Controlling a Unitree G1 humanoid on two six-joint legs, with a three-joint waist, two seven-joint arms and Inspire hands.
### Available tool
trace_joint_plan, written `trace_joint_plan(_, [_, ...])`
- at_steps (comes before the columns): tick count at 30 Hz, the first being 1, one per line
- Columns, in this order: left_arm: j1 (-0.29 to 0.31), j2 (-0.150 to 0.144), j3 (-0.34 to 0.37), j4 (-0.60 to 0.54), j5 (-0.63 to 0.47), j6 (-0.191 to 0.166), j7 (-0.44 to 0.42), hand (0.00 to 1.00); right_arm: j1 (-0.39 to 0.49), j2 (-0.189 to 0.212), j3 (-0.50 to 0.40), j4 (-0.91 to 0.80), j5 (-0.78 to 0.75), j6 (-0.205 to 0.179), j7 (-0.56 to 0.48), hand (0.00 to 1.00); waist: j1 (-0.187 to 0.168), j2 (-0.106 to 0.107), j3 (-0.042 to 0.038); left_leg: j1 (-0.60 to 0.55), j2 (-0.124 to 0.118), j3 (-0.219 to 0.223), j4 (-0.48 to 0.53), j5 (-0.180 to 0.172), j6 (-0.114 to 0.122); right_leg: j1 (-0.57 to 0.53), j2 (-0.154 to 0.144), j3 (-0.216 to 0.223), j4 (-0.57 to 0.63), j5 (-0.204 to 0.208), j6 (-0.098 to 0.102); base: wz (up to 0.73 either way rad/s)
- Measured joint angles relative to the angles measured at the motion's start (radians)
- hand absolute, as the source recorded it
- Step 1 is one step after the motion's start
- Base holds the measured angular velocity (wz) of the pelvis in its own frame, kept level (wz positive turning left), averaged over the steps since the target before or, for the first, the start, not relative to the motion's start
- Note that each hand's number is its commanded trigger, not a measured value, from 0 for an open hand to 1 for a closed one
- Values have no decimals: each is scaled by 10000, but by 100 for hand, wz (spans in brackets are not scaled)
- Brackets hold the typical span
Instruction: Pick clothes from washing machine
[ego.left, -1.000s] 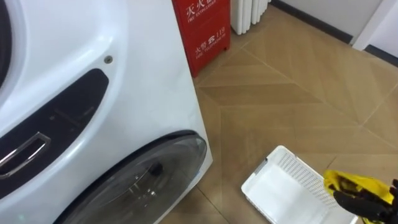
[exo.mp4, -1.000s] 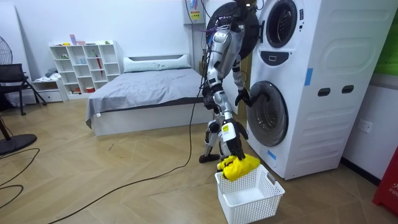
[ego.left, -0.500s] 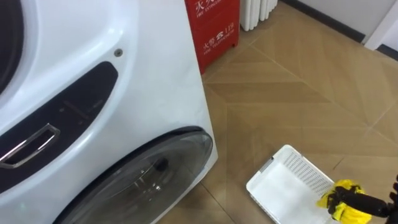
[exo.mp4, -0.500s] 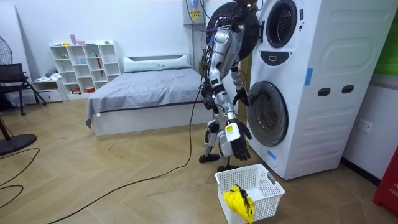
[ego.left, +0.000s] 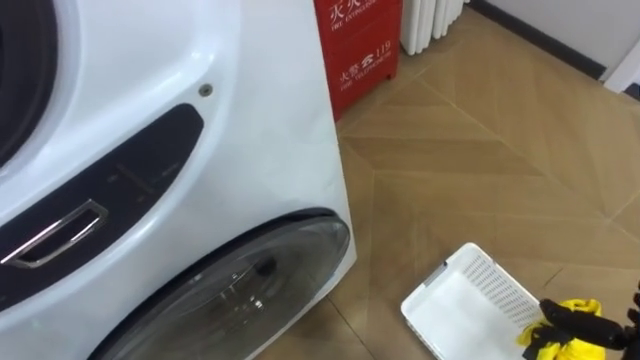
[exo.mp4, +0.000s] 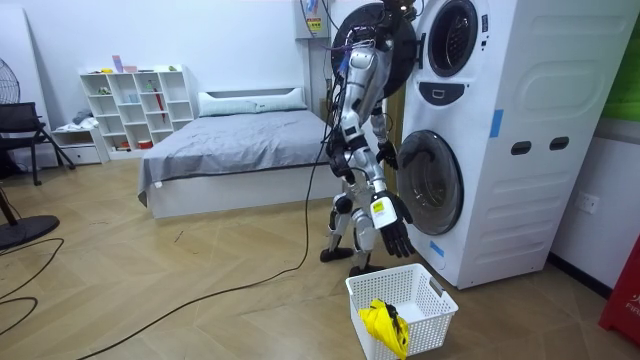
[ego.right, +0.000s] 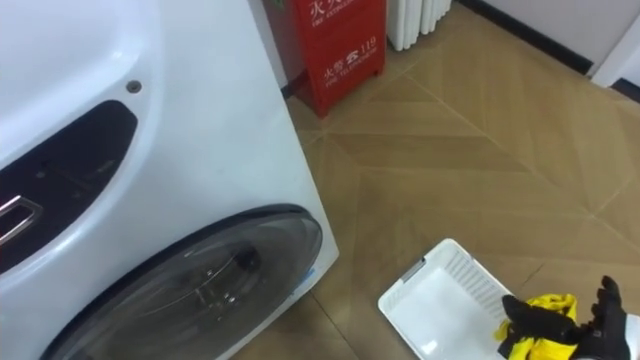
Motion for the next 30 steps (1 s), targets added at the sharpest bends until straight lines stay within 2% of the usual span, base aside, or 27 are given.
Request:
trace_joint_plan(2, [60,-39,-14,31,11,-6,0,0,152,65,141,-37,-183,0,24,0,2,-46,8,63,15,-27,-7,5,-5,101,2,-11,-113,-15,-61,0])
trace_joint_plan(6, [143,-36,9,21,11,-40,23,0,532,223,131,-319,-185,-13,28,0,-64,-113,-7,154,23,-28,-1,4,-4,238,-26,-69,-144,-16,-55,3])
trace_joint_plan(7, [144,-36,39,12,17,-60,23,0,652,258,131,-316,-160,-13,32,0,-53,-187,-19,176,22,-29,5,4,-4,263,-32,-68,-145,-15,-55,4])
trace_joint_plan(11, [170,-38,27,81,8,-160,26,0,909,278,146,-285,-76,-13,5,0,-62,-386,-11,420,47,-47,-10,1,-2,550,-35,-91,-237,1,-47,0])
trace_joint_plan(15, [172,-37,35,95,10,-211,27,0,1059,272,124,-197,-168,-45,-45,0,-55,-444,-26,514,69,-174,-75,0,-1,751,-75,-260,-336,88,-42,7])
trace_joint_plan(18, [324,-32,92,130,20,-196,27,0,1394,232,117,171,-159,-76,-51,0,-56,-473,-37,924,98,-463,-239,10,-24,1202,-173,-692,-410,22,-75,25])
trace_joint_plan(21, [714,-36,574,-49,109,-231,21,0,2015,259,30,236,-18,-76,-37,0,-13,-602,-58,1496,176,-742,-457,40,-105,1781,-191,-1019,-441,-186,-187,31])
trace_joint_plan(23, [1069,-15,1092,-267,104,-230,24,0,2173,257,17,812,385,-82,-11,0,-64,-817,-91,1904,236,-1105,-571,43,-162,2252,-221,-1352,-500,-357,-272,39])
trace_joint_plan(26, [1327,-50,1458,-518,110,-215,41,0,2554,282,-40,1660,1102,22,193,0,49,-1124,-115,2355,352,-1616,-635,6,-241,2888,-236,-1749,-616,-538,-415,49])
trace_joint_plan(28, [1469,-102,1717,-685,122,-215,73,0,2690,365,-312,2155,1199,31,335,0,180,-1268,-144,2553,390,-1890,-612,-25,-284,3173,-302,-2076,-678,-607,-508,44])
trace_joint_plan(30, [1507,-178,1787,-635,138,-208,77,0,2745,447,-465,2601,1191,118,470,0,299,-1349,-135,2779,428,-2068,-643,-20,-288,3543,-335,-2270,-863,-653,-510,44])
